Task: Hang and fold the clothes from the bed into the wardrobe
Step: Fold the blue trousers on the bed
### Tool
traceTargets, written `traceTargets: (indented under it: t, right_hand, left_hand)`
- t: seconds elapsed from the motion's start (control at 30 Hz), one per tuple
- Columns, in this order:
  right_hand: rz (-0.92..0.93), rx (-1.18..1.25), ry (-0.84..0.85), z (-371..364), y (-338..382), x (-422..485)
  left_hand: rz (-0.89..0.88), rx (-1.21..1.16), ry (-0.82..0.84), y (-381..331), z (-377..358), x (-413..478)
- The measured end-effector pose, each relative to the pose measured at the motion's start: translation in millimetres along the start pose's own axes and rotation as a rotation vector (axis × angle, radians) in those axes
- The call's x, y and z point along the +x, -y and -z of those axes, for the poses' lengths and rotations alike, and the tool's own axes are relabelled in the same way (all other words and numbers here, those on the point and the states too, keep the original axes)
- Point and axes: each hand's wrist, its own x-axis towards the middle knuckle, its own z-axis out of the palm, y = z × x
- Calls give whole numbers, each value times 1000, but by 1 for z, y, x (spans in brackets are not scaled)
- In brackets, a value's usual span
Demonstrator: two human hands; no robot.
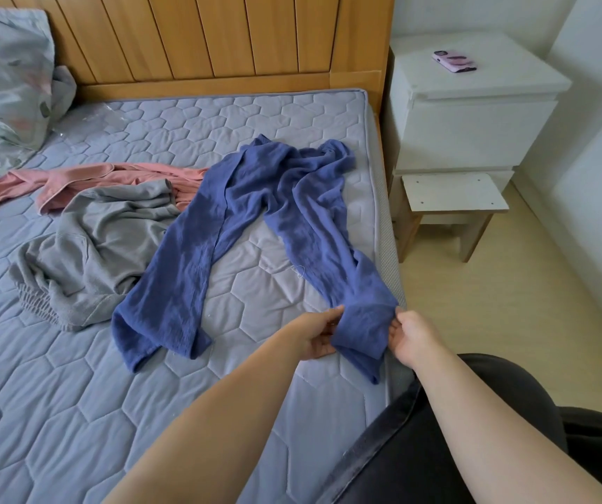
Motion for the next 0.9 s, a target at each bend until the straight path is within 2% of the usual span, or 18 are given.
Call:
traceTargets:
  t: [0.07,0.17,0.27,0.33,0.43,0.47,0.53,0.6,0.67,0.73,0.8,0.83,0.9]
  right_hand:
    - [-8,16,41,-2,-1,-1]
    - [-24,24,101,-3,-3,0]
    - [20,29,69,1,0,3]
    - [24,121,72,2,4,3]
    - [-55,275,163,-6,6,-6]
    - [-92,240,199,-9,4,-10]
    - [-149,0,203,-9,-7,-12]
    - [-149,-328,88,-4,-17,-9]
    - [-72,-580,-39,0,-24,-6]
    - [-50,-671,-14,-1,-29,-9]
    - [-42,-760,29,-3,-33,-10]
    - [-43,-741,62,-3,-34,-11]
    - [-74,-527,154,-2,-29,-14]
  left_hand:
    - [32,-51,25,-3,-4,1]
    - [57,25,23,-8,-10,0]
    - [-99,-148,-83,-18,-2,-7]
    - [-214,-194,-162,-32,15,-21]
    - [-259,-224,-127,-52,46,-50]
    - [-243,-220,-106,-54,56,-58]
    - [-181,-165,-102,-45,70,-66]
    - [-61,-94,-120,-24,79,-67]
    - [19,5,-153,1,82,-65]
    - [8,129,-129,19,79,-61]
    - [-69,157,-104,30,74,-57]
    - [-106,139,-84,32,71,-58]
    - [-135,-20,29,31,68,-59]
